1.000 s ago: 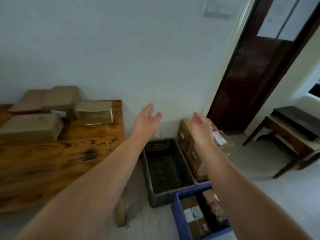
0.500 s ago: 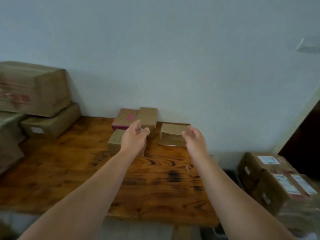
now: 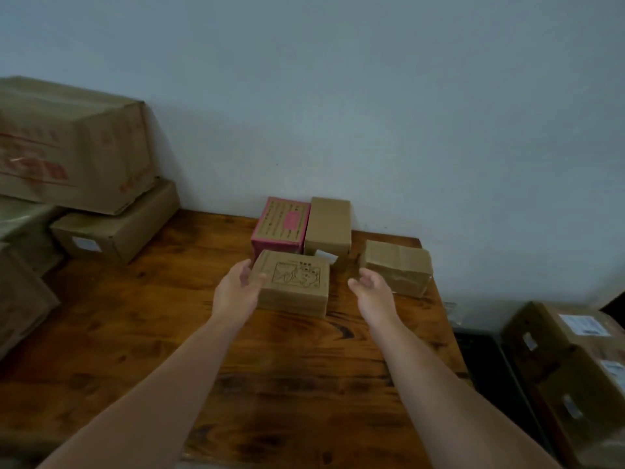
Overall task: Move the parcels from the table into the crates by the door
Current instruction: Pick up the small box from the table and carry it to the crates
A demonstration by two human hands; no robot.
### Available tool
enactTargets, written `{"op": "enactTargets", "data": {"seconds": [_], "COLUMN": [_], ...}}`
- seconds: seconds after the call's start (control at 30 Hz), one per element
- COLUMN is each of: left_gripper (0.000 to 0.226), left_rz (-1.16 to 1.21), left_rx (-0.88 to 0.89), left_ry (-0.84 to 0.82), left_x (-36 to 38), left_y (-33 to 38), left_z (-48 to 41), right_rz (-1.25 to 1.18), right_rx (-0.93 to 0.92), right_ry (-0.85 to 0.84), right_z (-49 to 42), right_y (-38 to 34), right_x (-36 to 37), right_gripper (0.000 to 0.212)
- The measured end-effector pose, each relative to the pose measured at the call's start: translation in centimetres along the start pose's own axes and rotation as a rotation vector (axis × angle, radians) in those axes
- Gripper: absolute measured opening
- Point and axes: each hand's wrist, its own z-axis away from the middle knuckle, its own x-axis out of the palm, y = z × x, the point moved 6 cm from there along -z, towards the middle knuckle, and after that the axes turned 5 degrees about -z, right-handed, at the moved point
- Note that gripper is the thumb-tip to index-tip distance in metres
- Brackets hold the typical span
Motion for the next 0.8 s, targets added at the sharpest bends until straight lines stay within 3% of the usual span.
{"op": "enactTargets", "data": {"seconds": [0.17, 0.43, 0.8], "left_gripper": [0.058, 0.066, 0.033], "left_rz": [-0.068, -0.146, -0.070], "left_rx": [-0.052, -0.281, -0.238], "left_ry": [-0.028, -0.158, -0.238], "left_x": [1.9, 5.3, 6.7], "left_y": [-1.1, -4.7, -4.9], "left_z": [-5.3, -10.9, -11.0], "right_rz": [0.019, 0.078, 0.034], "right_rx": [0.127, 0.350, 0.324], "right_ry": [-0.033, -0.134, -0.134], "right_z": [-6.5, -12.4, -12.4], "right_y": [1.6, 5.2, 6.1], "right_x": [2.7, 6.4, 7.3], "right_gripper": [0.053, 0.061, 0.045]}}
